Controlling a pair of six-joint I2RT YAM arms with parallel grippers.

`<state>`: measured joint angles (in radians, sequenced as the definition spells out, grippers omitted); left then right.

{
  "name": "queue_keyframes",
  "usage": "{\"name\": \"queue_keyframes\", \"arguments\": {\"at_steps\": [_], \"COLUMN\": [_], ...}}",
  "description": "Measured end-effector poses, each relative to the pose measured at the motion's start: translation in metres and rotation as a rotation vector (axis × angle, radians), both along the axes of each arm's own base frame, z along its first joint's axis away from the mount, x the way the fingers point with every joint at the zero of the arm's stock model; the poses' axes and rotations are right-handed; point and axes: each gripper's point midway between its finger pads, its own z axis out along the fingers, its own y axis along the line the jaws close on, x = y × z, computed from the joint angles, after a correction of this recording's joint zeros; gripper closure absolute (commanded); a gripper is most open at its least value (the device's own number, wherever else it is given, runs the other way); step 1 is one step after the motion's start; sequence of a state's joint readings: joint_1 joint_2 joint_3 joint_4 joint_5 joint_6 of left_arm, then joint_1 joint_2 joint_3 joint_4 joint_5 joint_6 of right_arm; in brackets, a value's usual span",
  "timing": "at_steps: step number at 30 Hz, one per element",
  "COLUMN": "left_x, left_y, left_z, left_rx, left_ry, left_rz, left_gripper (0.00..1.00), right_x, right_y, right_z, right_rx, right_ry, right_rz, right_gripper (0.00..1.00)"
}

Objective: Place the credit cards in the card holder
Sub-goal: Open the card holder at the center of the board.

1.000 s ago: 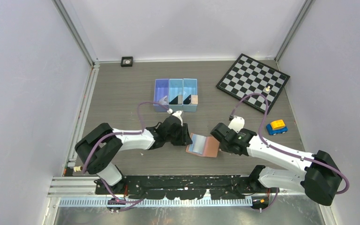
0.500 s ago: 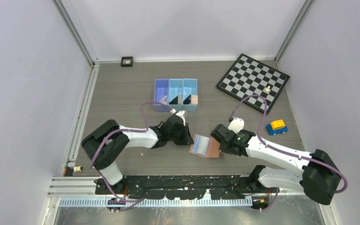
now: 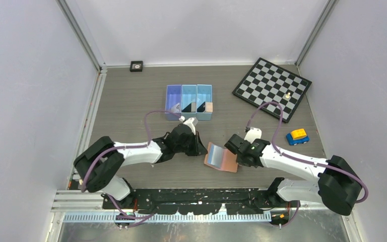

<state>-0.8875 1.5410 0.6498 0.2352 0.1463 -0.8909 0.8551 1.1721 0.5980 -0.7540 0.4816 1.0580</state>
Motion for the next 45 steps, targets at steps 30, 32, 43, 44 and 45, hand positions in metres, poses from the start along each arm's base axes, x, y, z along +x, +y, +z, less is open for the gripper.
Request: {"name": "queue_keyframes", "arguments": {"at_steps": [30, 32, 43, 44, 45], "left_x": [0.001, 0.0, -0.001, -0.001, -0.001], "left_y": [0.014, 0.014, 0.016, 0.016, 0.016], "left_z": [0.027, 0.027, 0.024, 0.023, 0.023], "left_rx": [-0.005, -0.004, 0.003, 0.004, 0.005], "left_ry": [-0.052, -0.052, -0.046, -0.045, -0.043], "left_rz": [0.028, 0.028, 0.028, 0.028, 0.028], "left_gripper": [0.85, 0.84, 0.82, 0.81, 0.78], "right_x": [0.002, -0.003, -0.013, -0.013, -0.012], "right_y": [0.025, 0.027, 0.049, 0.05, 0.051], "right_z": [0.063, 0.052, 0.008, 0.004, 0.002], "right_rx": [0.256, 0.264, 0.413, 0.417, 0.422], "right_ry": [-0.126, -0.092, -0.034, -0.03, -0.029], "right_rz": [0.05, 0.041, 0.0, -0.006, -0.011], "right_gripper": [0.3, 0.3, 0.68, 0.8, 0.89]}}
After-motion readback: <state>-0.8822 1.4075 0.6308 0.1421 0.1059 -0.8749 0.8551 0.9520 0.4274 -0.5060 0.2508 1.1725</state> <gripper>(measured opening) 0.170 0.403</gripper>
